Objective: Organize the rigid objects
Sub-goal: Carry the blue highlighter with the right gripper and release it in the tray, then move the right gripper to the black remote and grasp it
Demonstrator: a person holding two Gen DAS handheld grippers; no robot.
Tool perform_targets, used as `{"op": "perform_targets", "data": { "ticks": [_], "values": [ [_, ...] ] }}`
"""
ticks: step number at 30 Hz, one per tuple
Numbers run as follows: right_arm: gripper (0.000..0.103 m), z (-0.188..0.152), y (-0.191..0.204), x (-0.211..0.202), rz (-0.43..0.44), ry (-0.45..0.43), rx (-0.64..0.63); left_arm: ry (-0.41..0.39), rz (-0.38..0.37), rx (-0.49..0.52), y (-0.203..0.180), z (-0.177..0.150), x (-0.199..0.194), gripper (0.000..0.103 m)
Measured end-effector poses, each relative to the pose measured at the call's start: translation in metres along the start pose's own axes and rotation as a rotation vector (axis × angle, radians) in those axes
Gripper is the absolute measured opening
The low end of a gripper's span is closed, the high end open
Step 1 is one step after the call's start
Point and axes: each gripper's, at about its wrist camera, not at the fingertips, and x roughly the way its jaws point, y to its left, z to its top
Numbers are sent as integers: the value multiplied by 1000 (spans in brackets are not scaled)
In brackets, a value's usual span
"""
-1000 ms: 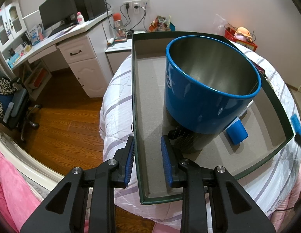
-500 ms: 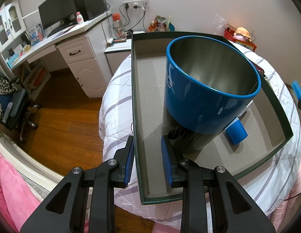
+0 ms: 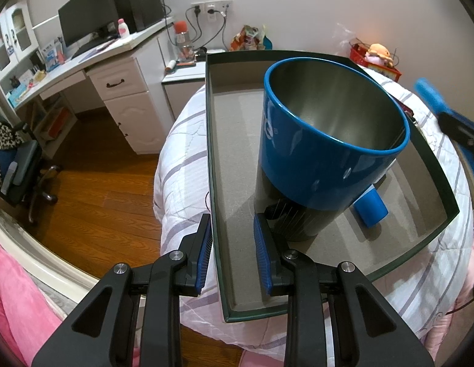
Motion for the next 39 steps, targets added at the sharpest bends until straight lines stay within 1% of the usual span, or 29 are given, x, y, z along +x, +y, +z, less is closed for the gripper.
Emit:
{"op": "perform_targets", "data": {
  "ticks": [1,3,8,15,18,19,22,26,27,29,33,34,35,36,37,39],
  "values": [
    [27,1,3,8,14,17,-2,-1,-2,1,0,0,0,26],
    [27,1,9,20,6,39,-14,0,-4,2,1,0,0,26],
    [27,4,17,54,-88,118,-87,-4,-8,4,2,-1,-1,26],
    [27,21,12,90,-114,201,-120,-7,-15,5,5,0,-1,27],
    [27,24,9,97,-127,230,-125,-6,-18,3,5,0,0,27],
    [27,24,7,100,-132,253,-124,-6,-20,3,5,0,0,27],
    [28,21,3,99,-147,266,-117,-6,-18,7,5,1,0,27],
    [28,23,4,91,-152,226,-113,-6,-20,7,3,1,0,27],
    [28,23,5,87,-150,205,-111,-6,-19,9,3,0,-1,27],
    [28,24,3,82,-133,189,-95,-5,-19,8,4,1,-1,27],
    [29,28,-4,58,-116,129,-53,-5,-20,8,4,1,-1,27],
    [33,29,-7,51,-114,112,-42,-4,-19,8,4,1,-1,27],
    [42,30,-11,41,-114,91,-28,-5,-18,8,4,1,-2,27],
    [46,30,-14,37,-115,82,-20,-5,-18,7,4,1,-2,27],
    [48,30,-19,26,-120,61,-10,-5,-19,7,4,1,-2,27],
    [48,29,-28,11,-125,35,7,-5,-18,7,4,1,-2,27]
  ]
}}
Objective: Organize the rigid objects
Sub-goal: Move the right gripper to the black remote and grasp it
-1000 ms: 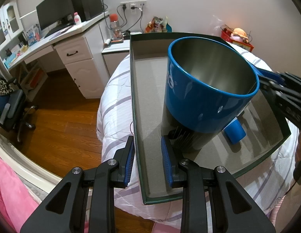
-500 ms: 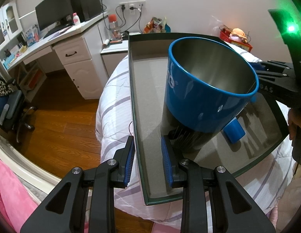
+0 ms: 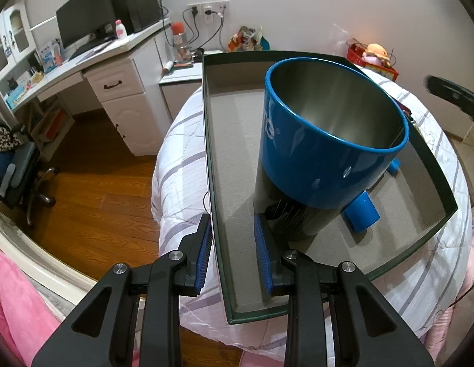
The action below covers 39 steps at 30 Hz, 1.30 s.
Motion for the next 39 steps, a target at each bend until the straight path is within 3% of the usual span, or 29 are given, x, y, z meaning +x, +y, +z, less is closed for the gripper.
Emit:
{"op": "perform_targets", "data": {
  "ticks": [8,18,32,39],
  "values": [
    [51,-34,-48,-27,-80,31,72,2,7,1,0,0,0,27],
    [51,-82,-69,8,-66,176,146,3,16,0,0,-2,0,27],
    [51,-89,-60,39,-78,245,123,4,23,2,-1,-4,1,27],
    [47,-94,-68,23,-80,242,123,3,20,0,-2,-3,1,27]
  ]
}}
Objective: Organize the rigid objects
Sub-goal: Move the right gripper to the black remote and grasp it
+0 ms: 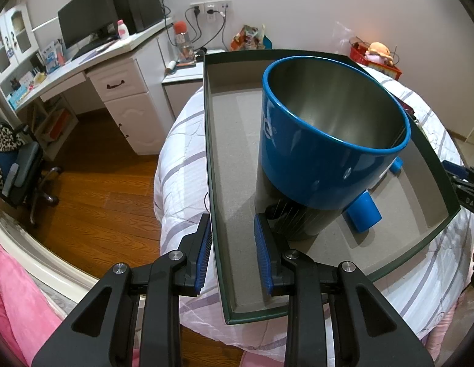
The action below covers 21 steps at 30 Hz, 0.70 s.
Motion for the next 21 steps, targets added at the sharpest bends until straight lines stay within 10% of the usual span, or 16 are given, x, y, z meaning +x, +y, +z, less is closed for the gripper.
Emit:
{"op": "perform_targets", "data": {
  "ticks": [21],
  "values": [
    [45,13,-6,15,31,-3,-1,3,7,4,-1,1,-1,27]
  ]
}}
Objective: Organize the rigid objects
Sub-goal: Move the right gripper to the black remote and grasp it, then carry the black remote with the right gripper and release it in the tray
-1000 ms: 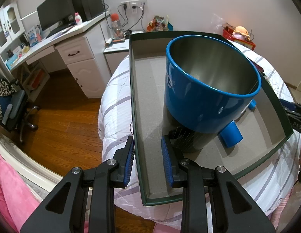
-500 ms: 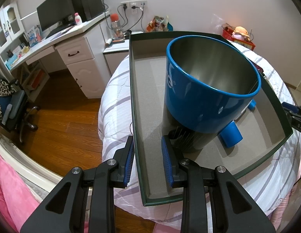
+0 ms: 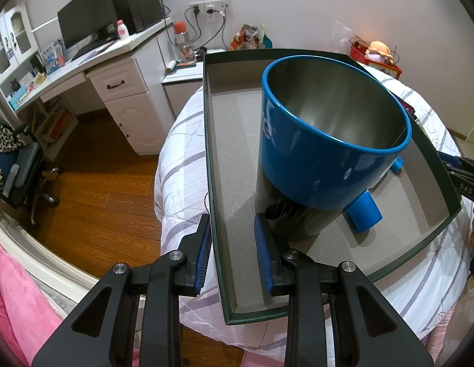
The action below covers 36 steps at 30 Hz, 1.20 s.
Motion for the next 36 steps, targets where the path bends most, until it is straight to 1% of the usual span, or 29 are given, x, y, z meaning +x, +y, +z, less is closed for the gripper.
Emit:
{"op": "perform_targets", "data": {
  "ticks": [7,9,11,16,23,29,32,36],
  "values": [
    [45,1,5,-18,15,-45,-4,-1,-1,-1,0,0,0,27],
    [45,3,6,-20,37,-35,-4,-1,-1,-2,0,0,0,27],
    [45,3,10,-20,12,-28,-20,-1,-2,-2,0,0,0,27],
    [45,1,12,2,10,48,-27,-2,-4,-3,-1,1,0,27],
    [45,6,14,12,-8,49,-38,-2,-8,-4,-1,2,1,27],
    [45,5,14,6,-1,27,-31,-2,-10,-3,-2,3,1,28],
    [45,5,15,-5,-1,2,-30,-2,-10,-3,-2,3,1,28],
    [45,14,21,-26,3,-45,-47,-2,-11,-4,-2,2,1,28]
  ]
}}
